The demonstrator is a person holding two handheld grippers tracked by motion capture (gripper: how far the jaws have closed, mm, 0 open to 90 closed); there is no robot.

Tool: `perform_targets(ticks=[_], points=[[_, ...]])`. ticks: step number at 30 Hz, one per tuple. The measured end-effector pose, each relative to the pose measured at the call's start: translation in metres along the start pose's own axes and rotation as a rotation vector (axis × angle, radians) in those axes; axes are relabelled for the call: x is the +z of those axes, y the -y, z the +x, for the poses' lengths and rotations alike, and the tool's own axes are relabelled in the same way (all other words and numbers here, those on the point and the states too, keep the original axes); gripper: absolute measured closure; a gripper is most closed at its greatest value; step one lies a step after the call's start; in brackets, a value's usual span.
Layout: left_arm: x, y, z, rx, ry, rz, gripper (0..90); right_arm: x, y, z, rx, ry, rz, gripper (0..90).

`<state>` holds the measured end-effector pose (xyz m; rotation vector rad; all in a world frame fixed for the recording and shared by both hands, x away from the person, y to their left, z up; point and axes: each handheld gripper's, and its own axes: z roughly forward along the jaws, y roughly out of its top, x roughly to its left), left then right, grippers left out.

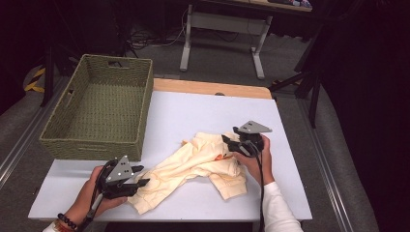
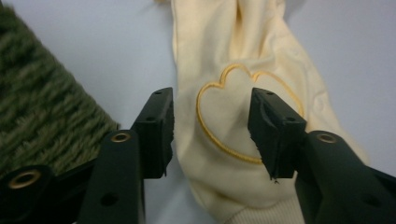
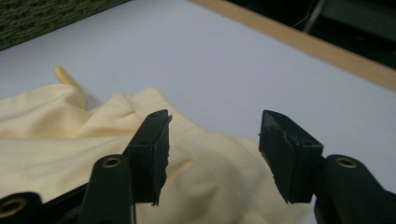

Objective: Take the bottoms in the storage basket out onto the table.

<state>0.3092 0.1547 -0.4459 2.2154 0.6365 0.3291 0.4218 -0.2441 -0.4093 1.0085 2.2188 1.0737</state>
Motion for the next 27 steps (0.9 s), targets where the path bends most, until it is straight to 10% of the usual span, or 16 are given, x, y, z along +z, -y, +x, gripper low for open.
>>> perform_targets(ticks=[7,14,27], points=[[0.016,0.007,0.006,-0.059,0.056,0.032,41.4,0.03,0.004,0.002,0.0,0.01,0.131,40.2],[0.025,0.004,0.008,-0.074,0.185,0.078,70.9,0.04,0.012,0.0,0.007,-0.066,0.221,59.9],[0.024,0.007,0.0,-0.075,0.16,0.055,81.1,0.041,0.007,0.002,-0.082,-0.088,0.194,70.1]])
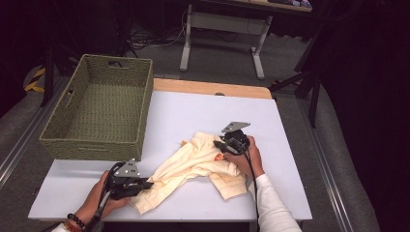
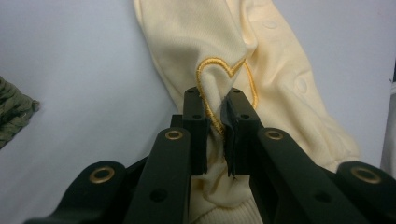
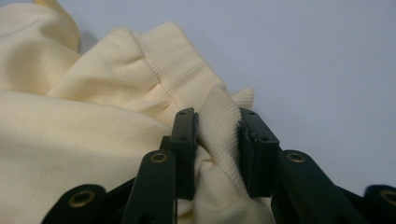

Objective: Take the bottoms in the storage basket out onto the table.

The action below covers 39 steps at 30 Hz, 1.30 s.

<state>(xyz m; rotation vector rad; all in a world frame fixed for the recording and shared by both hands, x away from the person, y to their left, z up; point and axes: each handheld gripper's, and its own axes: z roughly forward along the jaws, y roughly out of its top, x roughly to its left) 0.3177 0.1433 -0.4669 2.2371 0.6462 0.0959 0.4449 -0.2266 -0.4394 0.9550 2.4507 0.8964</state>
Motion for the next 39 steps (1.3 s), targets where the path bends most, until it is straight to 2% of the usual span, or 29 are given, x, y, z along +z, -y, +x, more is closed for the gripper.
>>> perform_targets(ticks=[3,9,16,20,21,22,23,24,28,32,37,39], points=[[0.0,0.0,-0.001,0.013,-0.009,0.005,81.2,-0.001,0.0,-0.001,-0.005,-0.002,-0.011,70.2],[0.001,0.001,-0.001,-0.021,-0.007,-0.008,81.4,-0.005,-0.006,0.0,-0.029,0.012,-0.034,70.6],[0.003,-0.003,-0.008,-0.007,-0.03,-0.004,81.4,-0.002,-0.021,-0.004,-0.026,0.032,-0.089,70.8],[0.008,-0.009,-0.013,0.01,-0.046,0.0,81.3,-0.001,-0.039,-0.004,-0.075,0.073,-0.097,70.9],[0.009,-0.01,-0.013,0.013,-0.048,-0.001,81.0,0.0,-0.051,-0.004,-0.108,0.09,-0.096,70.9],[0.01,-0.012,-0.014,0.011,-0.045,-0.004,81.0,0.0,-0.051,-0.004,-0.108,0.09,-0.096,70.9],[0.013,-0.014,-0.014,0.015,-0.047,-0.004,80.7,0.002,-0.063,-0.006,-0.119,0.098,-0.097,70.9],[0.015,-0.016,-0.014,0.02,-0.047,-0.002,80.7,0.002,-0.063,-0.006,-0.119,0.098,-0.097,70.9],[0.021,-0.024,-0.015,0.038,-0.062,-0.003,80.5,0.01,-0.086,-0.007,-0.146,0.122,-0.091,70.9],[0.024,-0.029,-0.015,0.045,-0.067,-0.008,80.4,0.025,-0.104,-0.005,-0.171,0.138,-0.082,70.8],[0.024,-0.032,-0.016,0.044,-0.08,-0.022,80.3,0.039,-0.115,-0.005,-0.192,0.145,-0.057,70.7],[0.025,-0.034,-0.015,0.042,-0.086,-0.029,80.3,0.044,-0.12,-0.007,-0.177,0.145,-0.056,70.7]])
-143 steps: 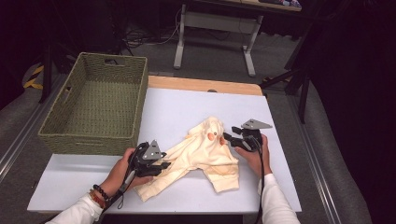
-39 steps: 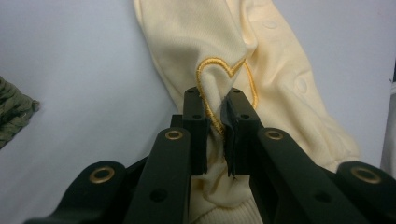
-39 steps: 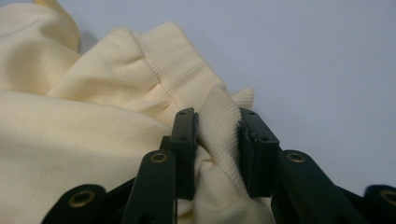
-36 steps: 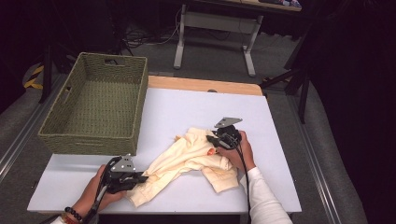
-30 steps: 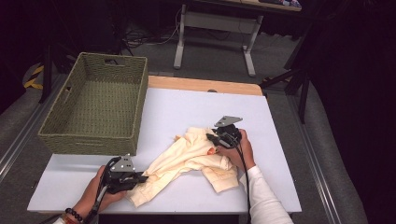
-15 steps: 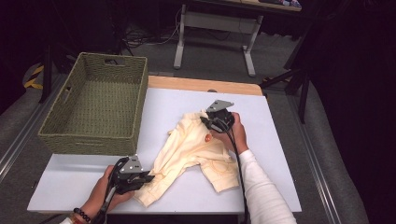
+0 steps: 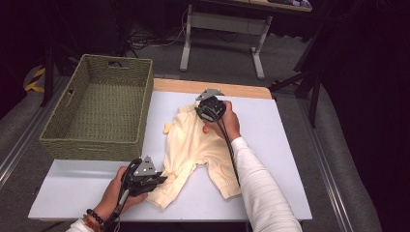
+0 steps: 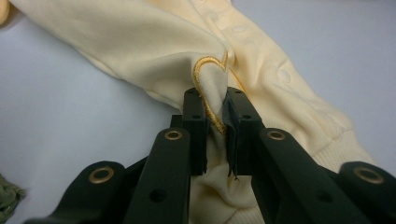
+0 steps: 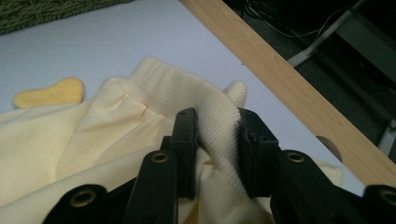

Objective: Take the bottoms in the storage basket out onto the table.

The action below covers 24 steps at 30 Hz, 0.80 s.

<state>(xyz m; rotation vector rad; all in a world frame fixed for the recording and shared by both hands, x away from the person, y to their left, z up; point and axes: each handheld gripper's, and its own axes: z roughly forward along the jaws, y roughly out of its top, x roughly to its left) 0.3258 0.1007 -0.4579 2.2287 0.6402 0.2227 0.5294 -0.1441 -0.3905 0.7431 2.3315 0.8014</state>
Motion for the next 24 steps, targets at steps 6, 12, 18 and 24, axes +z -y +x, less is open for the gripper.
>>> perform_targets(ticks=[6,12,18,24], points=[[0.011,-0.006,-0.001,0.014,-0.014,0.001,80.2,0.011,-0.004,-0.004,0.028,0.026,0.034,67.6],[0.011,-0.007,-0.001,0.017,-0.015,-0.002,78.6,0.007,0.002,-0.007,0.128,-0.008,0.025,53.2],[0.007,-0.01,-0.003,0.046,-0.057,-0.015,74.1,-0.031,0.02,-0.008,0.148,-0.014,-0.071,49.6],[-0.006,-0.01,-0.004,0.062,-0.088,-0.055,66.2,-0.077,0.072,0.0,0.202,-0.04,-0.132,49.7]])
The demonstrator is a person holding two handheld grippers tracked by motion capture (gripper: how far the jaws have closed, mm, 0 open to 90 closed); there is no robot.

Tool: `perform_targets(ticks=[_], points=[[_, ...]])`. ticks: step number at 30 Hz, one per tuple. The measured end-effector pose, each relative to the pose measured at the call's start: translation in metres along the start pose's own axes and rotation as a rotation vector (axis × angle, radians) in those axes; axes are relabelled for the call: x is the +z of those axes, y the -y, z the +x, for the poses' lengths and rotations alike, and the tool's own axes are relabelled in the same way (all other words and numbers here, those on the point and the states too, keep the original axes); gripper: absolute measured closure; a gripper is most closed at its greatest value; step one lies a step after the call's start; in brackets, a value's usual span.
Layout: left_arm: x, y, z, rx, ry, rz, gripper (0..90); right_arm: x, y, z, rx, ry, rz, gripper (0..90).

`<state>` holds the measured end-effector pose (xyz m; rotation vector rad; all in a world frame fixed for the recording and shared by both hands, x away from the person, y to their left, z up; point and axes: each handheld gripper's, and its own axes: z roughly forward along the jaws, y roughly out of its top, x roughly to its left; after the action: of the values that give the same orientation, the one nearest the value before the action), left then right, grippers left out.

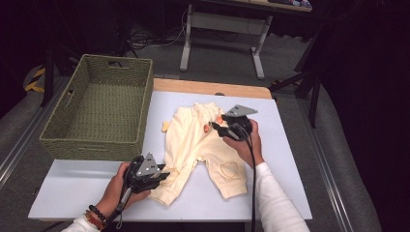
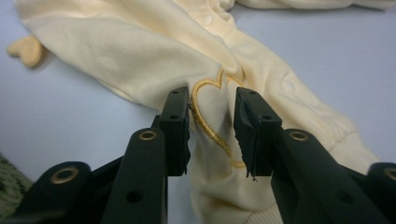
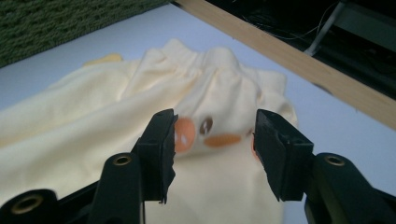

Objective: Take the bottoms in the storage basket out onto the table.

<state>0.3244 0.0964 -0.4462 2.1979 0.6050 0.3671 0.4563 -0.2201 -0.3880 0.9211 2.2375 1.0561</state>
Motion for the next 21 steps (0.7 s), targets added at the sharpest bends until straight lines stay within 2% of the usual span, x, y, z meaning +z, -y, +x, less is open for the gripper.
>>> perform_targets(ticks=[1,2,3,4,7,8,9,10,12,13,15,16,17,19,21], points=[[-0.002,0.0,0.0,-0.002,0.002,-0.013,64.7,-0.007,0.009,0.0,0.01,0.003,-0.005,49.8],[-0.002,0.0,0.0,-0.002,0.002,-0.013,63.7,-0.007,0.009,0.0,0.01,0.003,-0.005,49.8],[-0.005,0.0,0.0,0.003,0.013,-0.023,63.7,-0.013,0.019,0.001,0.037,-0.005,-0.013,49.9],[-0.005,0.0,-0.001,0.013,-0.014,-0.022,60.8,-0.024,0.04,0.008,0.038,-0.02,-0.007,50.6],[0.003,0.002,0.0,0.027,-0.046,0.012,57.0,-0.03,0.053,0.018,0.002,-0.034,0.046,49.3],[0.003,0.002,0.0,0.027,-0.046,0.012,55.6,-0.033,0.057,0.022,-0.004,-0.038,0.049,49.3],[0.01,0.004,0.001,0.028,-0.041,0.04,55.6,-0.033,0.057,0.022,-0.004,-0.038,0.049,49.3],[0.014,0.006,0.001,0.022,-0.019,0.049,54.9,-0.036,0.062,0.028,-0.003,-0.05,0.056,49.3],[0.018,0.006,0.001,0.033,-0.012,0.056,54.5,-0.04,0.068,0.037,-0.008,-0.077,0.061,49.3],[0.019,0.006,0.0,0.036,-0.007,0.056,54.2,-0.043,0.073,0.048,-0.02,-0.106,0.076,49.3],[0.02,0.004,0.0,0.039,-0.004,0.059,53.8,-0.044,0.078,0.059,-0.032,-0.131,0.088,49.3],[0.021,0.004,0.001,0.037,0.003,0.063,53.8,-0.044,0.078,0.059,-0.032,-0.131,0.088,49.3],[0.021,0.005,0.002,0.034,0.009,0.064,54.0,-0.044,0.081,0.064,-0.03,-0.152,0.098,49.3],[0.022,0.005,0.002,0.02,0.018,0.061,54.6,-0.043,0.085,0.074,-0.051,-0.165,0.122,49.8],[0.023,0.005,0.004,0.007,0.041,0.064,56.1,-0.042,0.088,0.079,-0.039,-0.188,0.135,52.7]])
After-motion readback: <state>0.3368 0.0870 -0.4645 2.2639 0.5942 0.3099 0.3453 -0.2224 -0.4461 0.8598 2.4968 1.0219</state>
